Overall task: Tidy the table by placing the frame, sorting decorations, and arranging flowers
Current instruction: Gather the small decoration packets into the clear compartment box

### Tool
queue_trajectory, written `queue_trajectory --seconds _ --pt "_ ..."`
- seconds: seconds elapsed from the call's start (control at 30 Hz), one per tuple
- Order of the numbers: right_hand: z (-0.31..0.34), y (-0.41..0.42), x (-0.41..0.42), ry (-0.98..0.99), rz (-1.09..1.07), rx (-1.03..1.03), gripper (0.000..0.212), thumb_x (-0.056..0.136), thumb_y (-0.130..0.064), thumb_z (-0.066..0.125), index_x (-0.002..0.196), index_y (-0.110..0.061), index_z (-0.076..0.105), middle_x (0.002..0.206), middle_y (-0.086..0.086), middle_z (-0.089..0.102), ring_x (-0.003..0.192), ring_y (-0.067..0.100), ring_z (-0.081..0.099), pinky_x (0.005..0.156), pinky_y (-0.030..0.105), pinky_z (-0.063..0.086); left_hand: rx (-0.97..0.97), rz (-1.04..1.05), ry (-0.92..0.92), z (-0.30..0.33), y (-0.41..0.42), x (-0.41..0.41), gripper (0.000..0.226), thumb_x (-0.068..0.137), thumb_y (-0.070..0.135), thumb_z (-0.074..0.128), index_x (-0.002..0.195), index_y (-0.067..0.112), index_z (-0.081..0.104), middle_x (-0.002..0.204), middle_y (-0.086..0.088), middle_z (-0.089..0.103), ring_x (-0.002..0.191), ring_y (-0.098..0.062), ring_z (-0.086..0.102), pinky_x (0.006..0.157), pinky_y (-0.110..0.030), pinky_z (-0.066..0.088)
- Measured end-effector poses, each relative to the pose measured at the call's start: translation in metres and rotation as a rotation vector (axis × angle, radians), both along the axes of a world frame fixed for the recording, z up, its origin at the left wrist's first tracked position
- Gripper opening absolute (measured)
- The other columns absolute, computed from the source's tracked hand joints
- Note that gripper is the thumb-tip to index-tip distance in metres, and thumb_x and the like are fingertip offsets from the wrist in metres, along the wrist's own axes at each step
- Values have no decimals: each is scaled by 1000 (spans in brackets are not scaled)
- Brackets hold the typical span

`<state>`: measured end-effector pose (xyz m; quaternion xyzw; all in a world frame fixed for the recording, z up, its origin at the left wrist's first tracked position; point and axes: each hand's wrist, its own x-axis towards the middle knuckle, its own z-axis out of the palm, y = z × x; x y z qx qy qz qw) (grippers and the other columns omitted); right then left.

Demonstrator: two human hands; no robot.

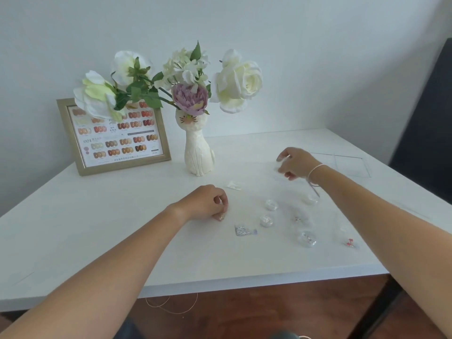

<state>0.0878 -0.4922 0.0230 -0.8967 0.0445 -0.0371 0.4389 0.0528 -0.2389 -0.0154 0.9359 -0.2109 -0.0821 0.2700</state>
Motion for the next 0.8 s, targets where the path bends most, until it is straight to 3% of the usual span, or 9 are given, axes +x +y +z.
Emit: queue_trajectory --seconds 0.17,0.27,0.43,0.53,0.6,0.7,0.8 --pt "17 -33 17 -86 -115 51 25 77 8 52 95 -8 57 76 13 55 56 24 56 62 28 57 -33 -41 -129 8 -9 13 7 86 17 60 87 15 66 89 5 56 61 11 50 57 0 35" --pt "21 -42 26 -112 -136 38 23 78 6 53 95 -9 58 82 13 58 53 19 53 48 24 53 -146 -43 -134 16 -21 24 6 87 15 59 84 17 64 83 10 57 58 19 49 57 0 36" --pt "16 -47 37 -160 -126 -87 20 79 -3 50 91 -12 63 67 -3 62 53 10 46 48 24 38 -240 -45 -168 35 -47 47 8 87 13 58 87 16 65 76 13 56 57 11 50 53 -2 37" --pt "8 -47 41 -160 -56 -176 12 85 -13 52 86 -14 64 74 -1 67 53 8 45 47 24 35 -247 -56 -198 45 -66 61 10 88 13 57 90 14 66 76 13 55 63 4 49 53 -1 36" --pt "4 -48 43 -147 -5 -259 13 86 -17 52 82 -17 64 80 0 70 62 10 51 55 25 38 -258 -61 -215 50 -78 70 12 88 12 56 92 13 67 76 14 55 65 2 49 52 -1 36" --pt "1 -50 46 -127 39 -379 14 85 -21 53 82 -22 67 83 -2 73 86 15 58 80 32 41 -279 -74 -221 57 -96 83 14 88 11 54 92 13 67 79 11 56 66 3 49 51 0 34" --pt "-1 -55 46 -161 11 -526 21 86 -27 53 101 -23 68 103 -2 71 109 23 54 93 36 33 -294 -92 -206 62 -113 94 14 89 10 53 89 17 65 87 5 59 67 3 49 52 0 34"
